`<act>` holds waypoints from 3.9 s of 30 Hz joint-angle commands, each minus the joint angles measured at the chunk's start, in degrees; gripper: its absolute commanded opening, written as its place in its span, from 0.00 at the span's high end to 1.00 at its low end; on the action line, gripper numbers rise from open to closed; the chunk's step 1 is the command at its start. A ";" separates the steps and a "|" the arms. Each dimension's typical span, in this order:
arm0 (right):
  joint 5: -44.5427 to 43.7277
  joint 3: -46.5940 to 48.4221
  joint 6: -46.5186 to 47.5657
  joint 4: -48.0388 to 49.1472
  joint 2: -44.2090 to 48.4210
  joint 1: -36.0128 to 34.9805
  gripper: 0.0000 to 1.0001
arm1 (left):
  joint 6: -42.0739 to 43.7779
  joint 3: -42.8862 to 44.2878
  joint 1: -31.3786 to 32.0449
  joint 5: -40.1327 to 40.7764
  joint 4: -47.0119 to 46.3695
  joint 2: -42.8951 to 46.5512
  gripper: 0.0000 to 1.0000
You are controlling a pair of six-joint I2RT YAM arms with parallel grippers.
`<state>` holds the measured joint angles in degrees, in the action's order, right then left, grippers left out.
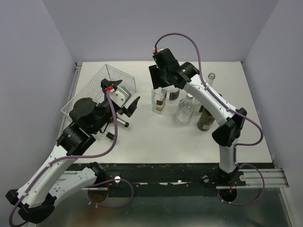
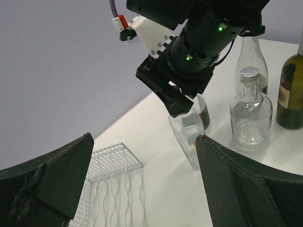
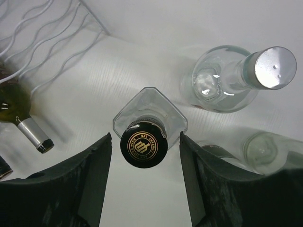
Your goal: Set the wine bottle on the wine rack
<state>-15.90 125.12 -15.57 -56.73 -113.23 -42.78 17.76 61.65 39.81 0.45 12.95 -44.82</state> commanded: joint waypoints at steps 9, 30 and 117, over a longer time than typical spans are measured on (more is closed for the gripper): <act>-4.22 5.83 -0.43 -2.42 -4.98 0.16 0.37 | 1.14 -1.18 -0.17 -0.36 -1.96 0.61 0.01; 3.14 0.39 -1.92 1.18 6.78 0.16 1.00 | -1.76 -6.63 -0.17 -5.72 -3.72 3.51 0.01; 32.68 -15.17 8.01 -17.52 30.36 0.16 0.15 | 45.94 -26.49 0.00 -16.53 -17.69 -5.19 1.00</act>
<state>10.41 106.00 -9.28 -58.89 -79.33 -42.37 50.15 32.69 39.57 -16.93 3.99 -49.65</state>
